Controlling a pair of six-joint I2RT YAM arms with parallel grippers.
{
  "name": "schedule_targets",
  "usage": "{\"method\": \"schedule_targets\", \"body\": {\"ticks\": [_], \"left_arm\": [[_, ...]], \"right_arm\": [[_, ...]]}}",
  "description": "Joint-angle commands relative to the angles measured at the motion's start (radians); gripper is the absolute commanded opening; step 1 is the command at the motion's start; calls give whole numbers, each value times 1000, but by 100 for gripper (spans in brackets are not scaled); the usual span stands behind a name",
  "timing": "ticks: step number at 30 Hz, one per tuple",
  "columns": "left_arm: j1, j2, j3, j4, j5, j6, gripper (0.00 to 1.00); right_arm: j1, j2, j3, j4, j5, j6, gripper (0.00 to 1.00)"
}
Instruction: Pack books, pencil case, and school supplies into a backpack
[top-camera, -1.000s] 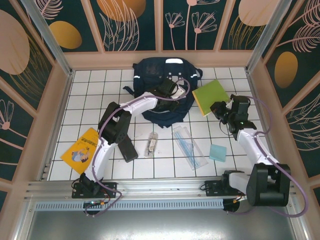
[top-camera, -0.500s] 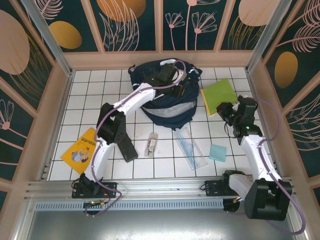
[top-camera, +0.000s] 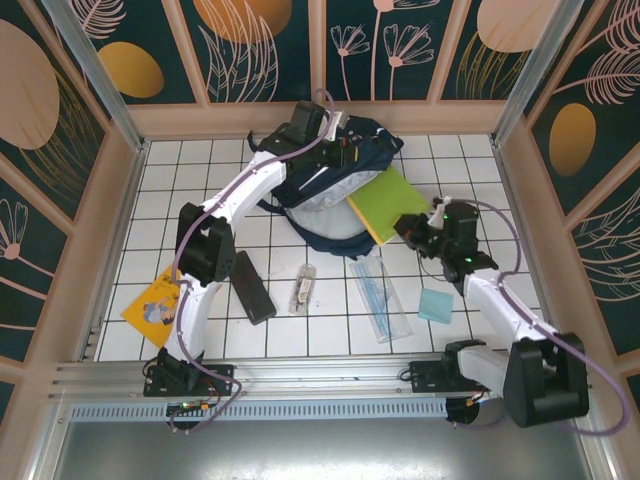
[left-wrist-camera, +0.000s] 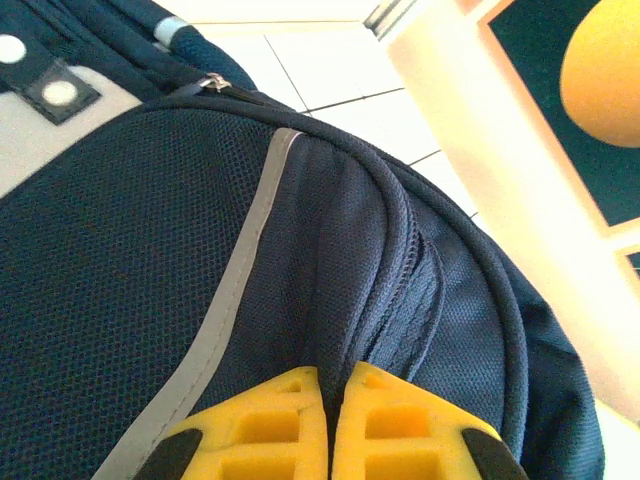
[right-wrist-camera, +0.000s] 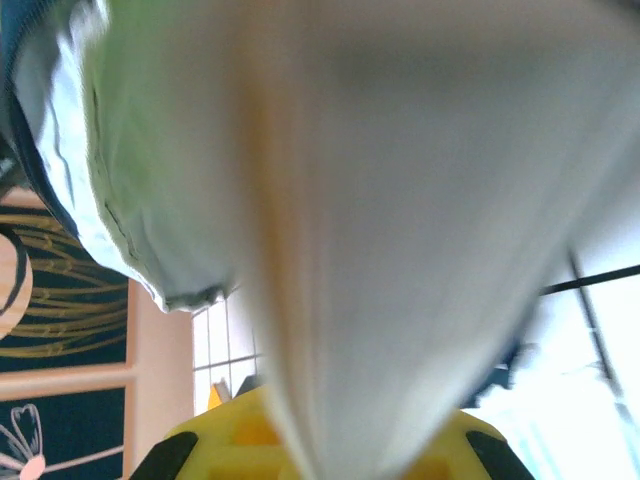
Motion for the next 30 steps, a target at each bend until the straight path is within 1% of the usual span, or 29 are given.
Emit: {"method": "schedule_targets", "body": {"ticks": [1,4,6,8,12,14,16,18,20,22,24,25,27,30], "left_arm": [[-5,-88,-12,166,116,-109,0],[-5,-111,-62,214,148,-152,0],[-7,-139,-107,246,150,-169,0],[-7,-169,-152,273,151,-185,0],[-7,-196,-195,285,139,-190,0],[-7,-202,-211,298,135,-199,0],[-7,-207,-226,312,133,-209,0],[-7,-207,-230,316,113,-209,0],[-5,-205,-229,321,90,-209,0],[-3,-200,-225,327,54,-206,0],[1,-195,-224,345,26,-211,0],[3,-189,-223,353,14,-215,0],[5,-178,-216,371,0,-223,0],[7,-156,-202,391,-10,-236,0]], "right_arm": [[51,105,28,242,13,82,0],[93,258,59,411,30,118,0],[125,368,115,504,56,106,0],[158,497,210,574,72,87,0],[196,724,386,641,113,96,0],[199,828,454,673,145,149,0],[201,900,493,728,151,212,0],[204,930,526,692,170,255,1],[207,909,528,617,203,271,21],[208,849,508,515,247,270,46],[208,787,501,395,265,251,63],[206,754,500,324,267,237,68],[201,698,497,201,257,211,74],[185,610,460,75,221,173,78]]}}
